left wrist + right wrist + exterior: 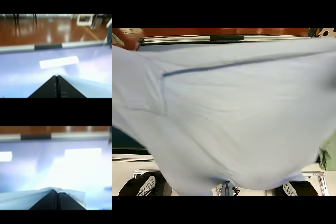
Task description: Fold the shirts.
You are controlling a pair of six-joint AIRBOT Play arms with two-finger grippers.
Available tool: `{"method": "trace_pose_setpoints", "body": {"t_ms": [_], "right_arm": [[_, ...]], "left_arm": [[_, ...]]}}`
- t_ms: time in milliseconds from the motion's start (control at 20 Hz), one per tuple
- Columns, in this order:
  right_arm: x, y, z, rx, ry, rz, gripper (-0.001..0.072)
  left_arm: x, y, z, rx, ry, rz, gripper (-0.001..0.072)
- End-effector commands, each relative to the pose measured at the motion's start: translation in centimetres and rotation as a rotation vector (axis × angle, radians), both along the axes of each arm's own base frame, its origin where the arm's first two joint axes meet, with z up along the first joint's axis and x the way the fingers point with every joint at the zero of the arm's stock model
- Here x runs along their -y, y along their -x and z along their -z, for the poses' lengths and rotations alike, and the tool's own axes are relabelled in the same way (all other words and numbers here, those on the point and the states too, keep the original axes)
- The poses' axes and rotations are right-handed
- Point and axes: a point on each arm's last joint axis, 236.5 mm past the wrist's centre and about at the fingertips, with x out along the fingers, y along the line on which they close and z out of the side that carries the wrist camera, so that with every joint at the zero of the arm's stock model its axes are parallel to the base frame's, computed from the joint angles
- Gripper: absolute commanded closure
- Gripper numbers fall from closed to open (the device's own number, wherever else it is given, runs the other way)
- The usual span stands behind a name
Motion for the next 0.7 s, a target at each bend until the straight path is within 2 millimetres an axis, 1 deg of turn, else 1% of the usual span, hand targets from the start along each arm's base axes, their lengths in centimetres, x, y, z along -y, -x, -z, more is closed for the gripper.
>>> {"method": "trace_pose_setpoints", "body": {"t_ms": [0, 50, 100, 150, 250, 300, 350, 400, 450, 500, 550, 650], "right_arm": [[0.8, -3.2, 12.4, -0.453, -0.037, -0.015, 0.0663], [1.1, -4.7, 15.7, -0.535, -0.052, -0.013, 0.0663], [1.4, -6.8, 19.0, -0.584, -0.067, -0.011, 0.0663], [1.6, -9.3, 21.7, -0.596, -0.082, -0.008, 0.0663], [1.3, -15.2, 26.1, -0.58, -0.151, -0.012, 0.0663], [0.8, -18.4, 28.0, -0.545, -0.205, -0.019, 0.0663], [0.3, -21.4, 29.3, -0.497, -0.26, -0.025, 0.0663], [-0.2, -24.2, 30.3, -0.437, -0.318, -0.026, 0.0663], [-0.2, -26.6, 31.0, -0.379, -0.365, -0.016, 0.0663], [-0.1, -28.6, 31.6, -0.325, -0.404, 0.001, 0.0663], [0.1, -30.2, 32.2, -0.282, -0.424, 0.016, 0.0663], [0.3, -32.2, 33.9, -0.237, -0.385, 0.027, 0.0663]], "left_arm": [[-1.8, -5.4, 9.6, -0.358, -0.007, 0.013, 0.0682], [-2.3, -7.5, 12.8, -0.452, 0.016, 0.016, 0.0682], [-2.6, -9.7, 16.6, -0.55, 0.036, 0.026, 0.0682], [-3.0, -12.2, 20.3, -0.622, 0.054, 0.031, 0.0682], [-3.9, -17.6, 26.4, -0.695, 0.113, 0.0, 0.0682], [-4.4, -20.3, 28.8, -0.707, 0.133, -0.019, 0.0682], [-4.8, -23.1, 31.0, -0.704, 0.148, -0.037, 0.0682], [-4.9, -25.4, 32.8, -0.694, 0.156, -0.041, 0.0682], [-4.8, -27.4, 34.5, -0.686, 0.174, -0.042, 0.0682], [-4.9, -29.0, 35.9, -0.685, 0.192, -0.053, 0.0682], [-4.9, -30.4, 37.3, -0.68, 0.205, -0.067, 0.0682], [-4.9, -32.5, 39.3, -0.655, 0.21, -0.092, 0.0681]]}}
